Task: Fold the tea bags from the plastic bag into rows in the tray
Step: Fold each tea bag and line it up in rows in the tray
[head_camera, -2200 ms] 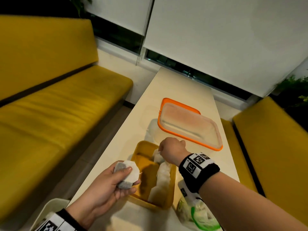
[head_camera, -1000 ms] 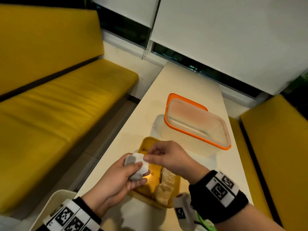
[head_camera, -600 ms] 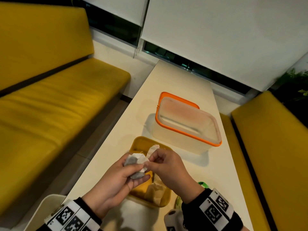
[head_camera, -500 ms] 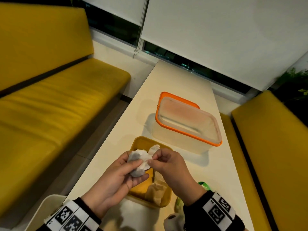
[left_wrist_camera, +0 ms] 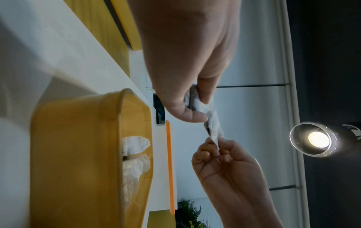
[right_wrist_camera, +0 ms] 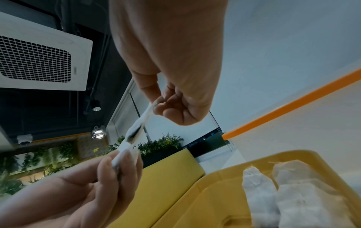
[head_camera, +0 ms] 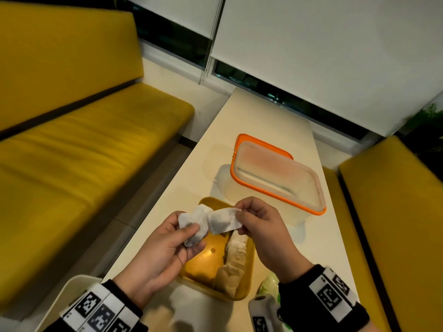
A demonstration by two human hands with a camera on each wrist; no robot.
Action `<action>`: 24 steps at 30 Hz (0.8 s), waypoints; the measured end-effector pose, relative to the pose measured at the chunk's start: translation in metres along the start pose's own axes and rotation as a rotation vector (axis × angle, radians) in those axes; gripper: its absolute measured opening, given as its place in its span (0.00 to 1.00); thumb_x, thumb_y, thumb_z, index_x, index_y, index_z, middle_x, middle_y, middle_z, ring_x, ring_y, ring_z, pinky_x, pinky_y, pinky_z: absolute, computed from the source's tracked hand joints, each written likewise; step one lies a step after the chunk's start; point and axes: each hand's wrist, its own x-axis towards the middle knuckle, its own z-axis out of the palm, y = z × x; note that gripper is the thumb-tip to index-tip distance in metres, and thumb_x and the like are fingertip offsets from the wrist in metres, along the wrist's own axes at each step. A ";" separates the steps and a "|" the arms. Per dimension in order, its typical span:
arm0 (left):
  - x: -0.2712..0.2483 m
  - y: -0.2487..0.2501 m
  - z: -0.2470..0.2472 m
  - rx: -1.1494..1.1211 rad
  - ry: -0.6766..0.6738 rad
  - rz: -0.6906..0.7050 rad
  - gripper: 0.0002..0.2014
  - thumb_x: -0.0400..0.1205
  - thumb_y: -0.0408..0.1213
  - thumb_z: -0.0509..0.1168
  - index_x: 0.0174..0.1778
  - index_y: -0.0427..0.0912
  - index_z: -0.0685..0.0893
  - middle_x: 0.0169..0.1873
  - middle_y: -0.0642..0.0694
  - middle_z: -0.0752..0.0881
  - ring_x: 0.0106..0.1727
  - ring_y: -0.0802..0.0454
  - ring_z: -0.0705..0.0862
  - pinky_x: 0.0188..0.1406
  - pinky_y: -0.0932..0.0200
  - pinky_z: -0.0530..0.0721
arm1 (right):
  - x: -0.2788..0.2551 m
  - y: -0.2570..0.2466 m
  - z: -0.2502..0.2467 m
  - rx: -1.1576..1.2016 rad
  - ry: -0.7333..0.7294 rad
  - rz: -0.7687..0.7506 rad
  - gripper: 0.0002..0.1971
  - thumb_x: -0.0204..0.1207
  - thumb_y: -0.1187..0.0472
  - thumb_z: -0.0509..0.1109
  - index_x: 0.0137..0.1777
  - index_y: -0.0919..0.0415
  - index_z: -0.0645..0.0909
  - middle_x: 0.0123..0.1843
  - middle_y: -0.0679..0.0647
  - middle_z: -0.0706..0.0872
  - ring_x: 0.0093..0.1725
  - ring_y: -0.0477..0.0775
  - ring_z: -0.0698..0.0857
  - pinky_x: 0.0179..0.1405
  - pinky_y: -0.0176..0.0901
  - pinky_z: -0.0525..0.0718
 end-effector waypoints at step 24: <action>-0.023 0.002 -0.018 0.038 0.054 0.021 0.07 0.75 0.24 0.63 0.47 0.36 0.79 0.44 0.37 0.83 0.41 0.47 0.84 0.27 0.60 0.88 | 0.088 0.035 0.015 -1.753 -0.353 -0.123 0.15 0.69 0.74 0.59 0.48 0.57 0.80 0.39 0.52 0.82 0.46 0.58 0.79 0.52 0.52 0.63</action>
